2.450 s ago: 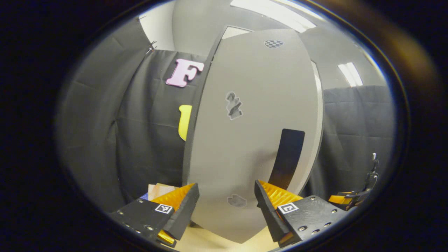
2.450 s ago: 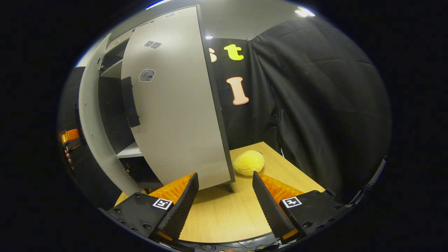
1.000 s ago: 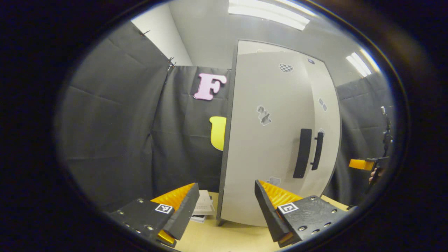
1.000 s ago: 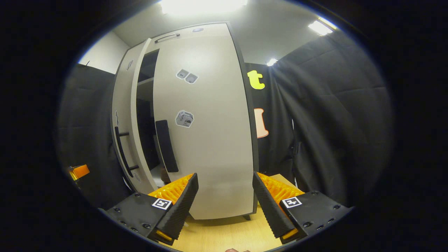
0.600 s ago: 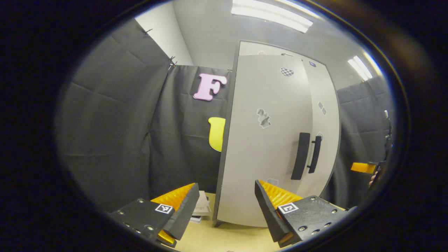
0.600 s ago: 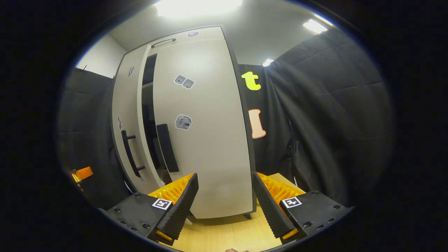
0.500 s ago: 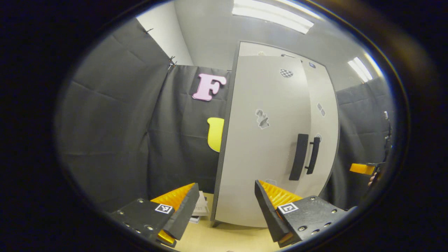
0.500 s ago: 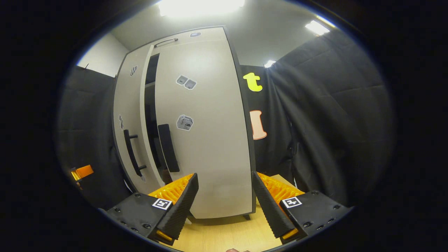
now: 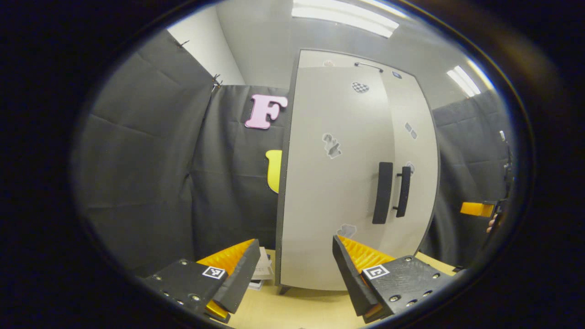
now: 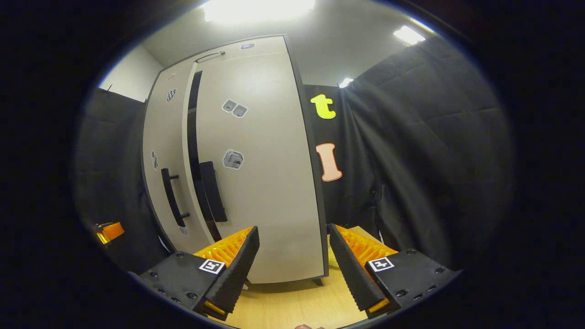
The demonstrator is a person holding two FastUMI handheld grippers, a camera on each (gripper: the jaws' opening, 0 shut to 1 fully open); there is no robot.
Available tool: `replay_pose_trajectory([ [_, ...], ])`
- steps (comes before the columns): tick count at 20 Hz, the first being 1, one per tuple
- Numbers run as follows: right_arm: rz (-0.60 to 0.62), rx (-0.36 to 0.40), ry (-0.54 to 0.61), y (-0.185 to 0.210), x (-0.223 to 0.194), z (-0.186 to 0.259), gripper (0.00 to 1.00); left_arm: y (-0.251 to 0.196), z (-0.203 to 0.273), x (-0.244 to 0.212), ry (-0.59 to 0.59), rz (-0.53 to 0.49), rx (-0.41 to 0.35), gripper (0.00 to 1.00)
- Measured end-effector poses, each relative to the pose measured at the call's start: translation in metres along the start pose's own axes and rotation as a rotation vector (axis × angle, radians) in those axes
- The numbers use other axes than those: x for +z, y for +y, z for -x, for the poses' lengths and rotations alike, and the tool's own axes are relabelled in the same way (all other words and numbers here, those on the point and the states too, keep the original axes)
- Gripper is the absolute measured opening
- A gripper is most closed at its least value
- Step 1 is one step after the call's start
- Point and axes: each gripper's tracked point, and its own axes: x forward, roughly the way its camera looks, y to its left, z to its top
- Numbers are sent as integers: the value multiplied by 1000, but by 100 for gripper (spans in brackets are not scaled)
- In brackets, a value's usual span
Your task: Grab one shoe with the right hand and put it into the shoe cabinet, grab the other shoe with the left hand and put it into the shoe cabinet; then close the right door with the right hand and the left door with the left hand.
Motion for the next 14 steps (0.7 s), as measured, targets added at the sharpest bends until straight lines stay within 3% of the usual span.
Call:
replay_pose_trajectory([
  [8, 58, 69, 3, -1, 3, -22, 98, -16, 7, -11, 14, 10, 19, 96],
  [14, 58, 106, 31, -10, -1, -41, 98, -28, 17, -13, 22, 7, 75, 96],
])
